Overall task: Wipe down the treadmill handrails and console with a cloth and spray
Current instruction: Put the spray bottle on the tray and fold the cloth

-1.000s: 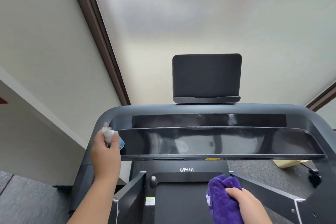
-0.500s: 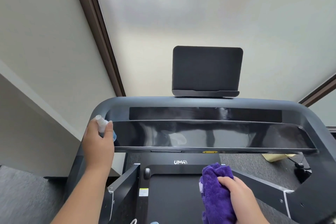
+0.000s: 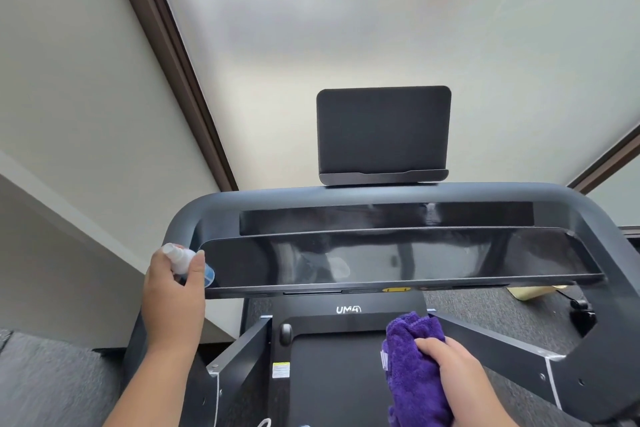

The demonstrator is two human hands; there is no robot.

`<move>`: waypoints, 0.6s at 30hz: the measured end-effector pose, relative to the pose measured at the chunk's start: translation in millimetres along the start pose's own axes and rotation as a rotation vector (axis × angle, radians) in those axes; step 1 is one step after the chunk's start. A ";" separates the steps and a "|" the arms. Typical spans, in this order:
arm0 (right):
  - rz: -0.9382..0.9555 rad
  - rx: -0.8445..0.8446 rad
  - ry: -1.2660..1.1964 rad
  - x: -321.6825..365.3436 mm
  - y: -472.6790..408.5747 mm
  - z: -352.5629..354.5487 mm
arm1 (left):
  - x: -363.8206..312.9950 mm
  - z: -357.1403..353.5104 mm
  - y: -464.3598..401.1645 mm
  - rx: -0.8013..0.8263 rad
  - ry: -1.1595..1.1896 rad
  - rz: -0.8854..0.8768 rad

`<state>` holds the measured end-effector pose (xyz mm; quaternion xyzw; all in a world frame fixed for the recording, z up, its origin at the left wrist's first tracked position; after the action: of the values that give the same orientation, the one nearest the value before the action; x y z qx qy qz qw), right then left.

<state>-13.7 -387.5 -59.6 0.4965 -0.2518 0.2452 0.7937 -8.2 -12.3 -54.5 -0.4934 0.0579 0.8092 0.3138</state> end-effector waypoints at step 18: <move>0.054 0.041 -0.011 16.0 15.6 16.7 | -21.9 -36.0 -57.1 0.071 -0.036 0.018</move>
<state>-14.3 -394.4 -32.6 0.5070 -0.2645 0.2691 0.7749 58.4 8.7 -42.1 -0.4668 0.0853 0.8180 0.3250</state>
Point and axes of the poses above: each hand's wrist, its own y-axis away from the middle knuckle, its own z-axis out of the back of the hand, x = y × z, the point moved 2 cm from there along -y, towards the middle knuckle, and after that the axes turned 7 degrees about -x, right-handed, at the moved point
